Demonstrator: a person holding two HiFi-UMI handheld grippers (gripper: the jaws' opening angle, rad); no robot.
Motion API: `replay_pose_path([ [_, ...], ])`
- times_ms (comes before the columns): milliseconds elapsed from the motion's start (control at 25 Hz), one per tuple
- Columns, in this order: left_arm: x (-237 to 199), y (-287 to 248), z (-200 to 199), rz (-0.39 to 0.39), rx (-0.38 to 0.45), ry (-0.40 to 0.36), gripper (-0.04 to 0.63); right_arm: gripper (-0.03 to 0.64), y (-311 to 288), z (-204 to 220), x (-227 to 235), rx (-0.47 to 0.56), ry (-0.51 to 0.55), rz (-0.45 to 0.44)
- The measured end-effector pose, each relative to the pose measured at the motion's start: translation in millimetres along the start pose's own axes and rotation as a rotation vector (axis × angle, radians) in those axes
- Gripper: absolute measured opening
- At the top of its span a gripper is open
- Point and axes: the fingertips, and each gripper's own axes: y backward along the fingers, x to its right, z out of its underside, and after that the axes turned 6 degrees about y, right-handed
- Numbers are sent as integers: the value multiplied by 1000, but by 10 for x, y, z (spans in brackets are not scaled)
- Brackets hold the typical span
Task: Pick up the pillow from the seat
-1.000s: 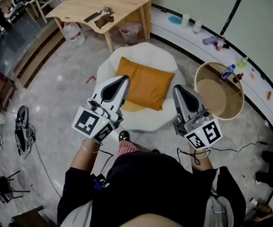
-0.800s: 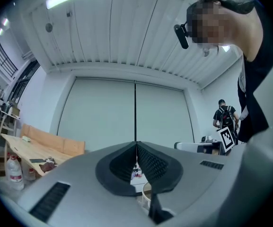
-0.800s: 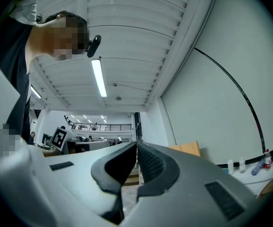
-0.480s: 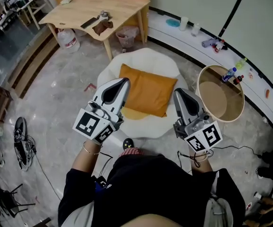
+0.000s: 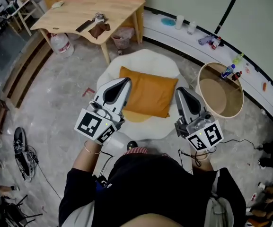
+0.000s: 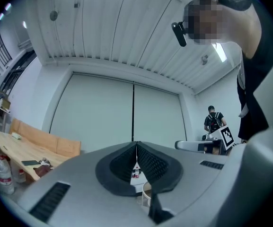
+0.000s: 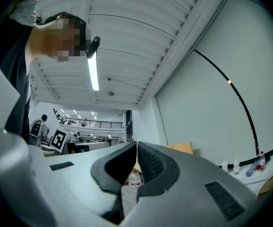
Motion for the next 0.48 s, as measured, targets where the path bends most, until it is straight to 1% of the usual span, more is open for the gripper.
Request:
replay_pose_path([
  [320, -315, 145, -75, 47, -20, -9, 9, 21, -251, 75, -194, 23, -10, 59],
  [480, -386, 155, -95, 76, -17, 20, 9, 21, -326, 85, -258, 32, -26, 87],
])
